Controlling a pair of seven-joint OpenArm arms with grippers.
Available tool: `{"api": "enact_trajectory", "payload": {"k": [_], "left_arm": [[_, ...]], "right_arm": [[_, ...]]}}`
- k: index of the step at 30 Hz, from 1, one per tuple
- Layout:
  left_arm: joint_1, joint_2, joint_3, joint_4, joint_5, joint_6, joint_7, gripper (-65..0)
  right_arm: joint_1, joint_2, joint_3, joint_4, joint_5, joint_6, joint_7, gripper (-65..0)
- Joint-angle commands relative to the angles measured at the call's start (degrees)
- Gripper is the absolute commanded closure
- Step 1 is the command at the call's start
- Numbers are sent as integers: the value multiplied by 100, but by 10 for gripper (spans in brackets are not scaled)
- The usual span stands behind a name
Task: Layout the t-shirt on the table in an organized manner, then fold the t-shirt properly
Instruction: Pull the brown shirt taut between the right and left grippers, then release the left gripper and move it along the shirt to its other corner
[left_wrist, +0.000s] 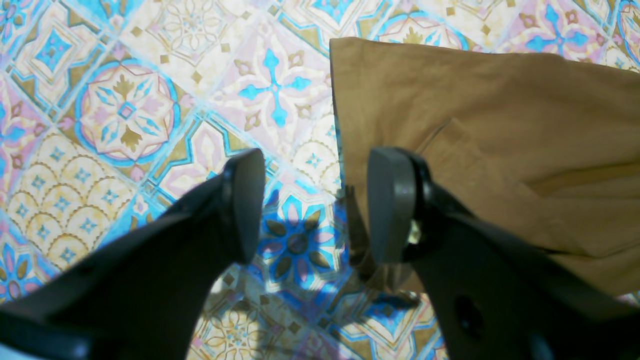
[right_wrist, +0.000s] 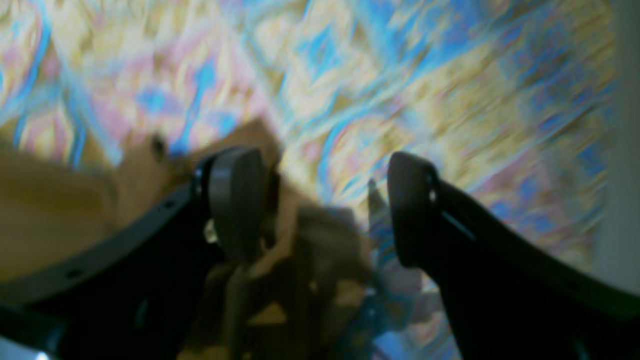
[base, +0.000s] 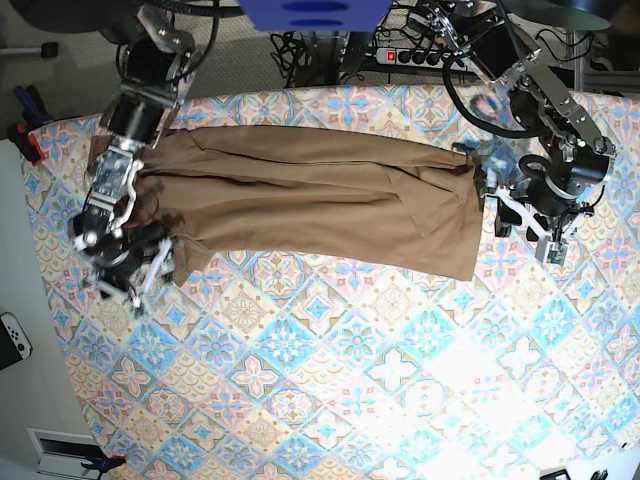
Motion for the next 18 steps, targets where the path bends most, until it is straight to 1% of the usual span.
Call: {"api": "enact_trajectory", "payload": {"k": [1,3,7,10,18], "left_arm": [[-69,-41,5,94,-88,7,-127,-319],[-69,-41,5,94,-96,7,-127,-319],[-69,-41,5,94,-96,7,-109,-319],[-60,-41,5,94,-88,7,-109,-319],[-51,-41,5,94,-70,7,-109,-319]], "right_arm": [[162,70,-67,73,42,-12,163,-381],[74,70,-163,-59,42,-12,339,-381],[-14,70,-137,-516,42,-12,734,-381],[3,70,-137,-894,42,-12,884,-381],[3,70,-128,-1413,42,-12,936,-381]]}}
